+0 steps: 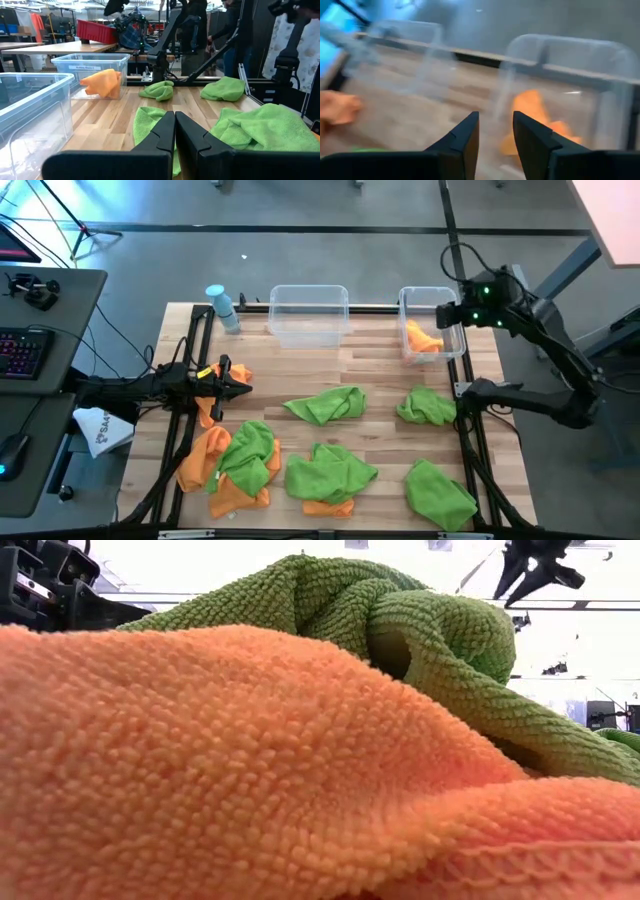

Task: Sort microfiber towel by color & place in baskets
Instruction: Put the green towel into the left transparent bin

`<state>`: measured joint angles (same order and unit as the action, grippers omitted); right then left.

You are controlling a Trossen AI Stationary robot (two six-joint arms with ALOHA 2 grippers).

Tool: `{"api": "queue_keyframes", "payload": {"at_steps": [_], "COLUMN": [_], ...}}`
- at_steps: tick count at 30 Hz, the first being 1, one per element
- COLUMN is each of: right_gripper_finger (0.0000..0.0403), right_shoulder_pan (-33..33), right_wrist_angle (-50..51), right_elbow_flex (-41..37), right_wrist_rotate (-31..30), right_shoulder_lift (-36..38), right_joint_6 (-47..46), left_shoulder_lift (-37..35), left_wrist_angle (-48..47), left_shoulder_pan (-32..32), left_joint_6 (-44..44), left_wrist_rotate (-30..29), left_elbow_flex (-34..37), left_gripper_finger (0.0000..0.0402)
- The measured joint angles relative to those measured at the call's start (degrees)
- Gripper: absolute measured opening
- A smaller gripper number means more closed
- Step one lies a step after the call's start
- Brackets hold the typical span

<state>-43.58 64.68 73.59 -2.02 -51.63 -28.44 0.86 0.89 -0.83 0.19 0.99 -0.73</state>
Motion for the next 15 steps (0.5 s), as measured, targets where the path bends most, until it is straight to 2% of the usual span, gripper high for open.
{"api": "queue_keyframes", "payload": {"at_steps": [3,9,13,15], "right_gripper_finger": [0.0082,0.0009,0.0012,0.0008], "right_shoulder_pan": [8.71,30.47,42.39,46.36], "right_wrist_angle": [-0.06,-5.1,-6.22,-6.09], "right_elbow_flex": [-1.67,-5.38,-5.43,-5.43], "right_wrist_rotate": [-2.8,-14.08,-23.24,-25.66], "right_shoulder_lift": [0.47,-1.23,-3.55,-4.48], "right_joint_6": [-6.72,-17.68,-25.29,-27.7], "left_shoulder_lift": [0.0,0.01,0.01,-0.02], "left_wrist_angle": [-0.02,0.02,1.41,3.0], "left_shoulder_pan": [-0.02,-0.01,-0.01,0.0], "left_joint_6": [0.0,-0.17,-2.43,-3.08], "left_wrist_rotate": [0.0,-0.31,-0.42,-0.42], "left_elbow_flex": [0.0,0.01,0.01,0.0], "left_gripper_finger": [0.0,0.0,0.0,0.0]}}
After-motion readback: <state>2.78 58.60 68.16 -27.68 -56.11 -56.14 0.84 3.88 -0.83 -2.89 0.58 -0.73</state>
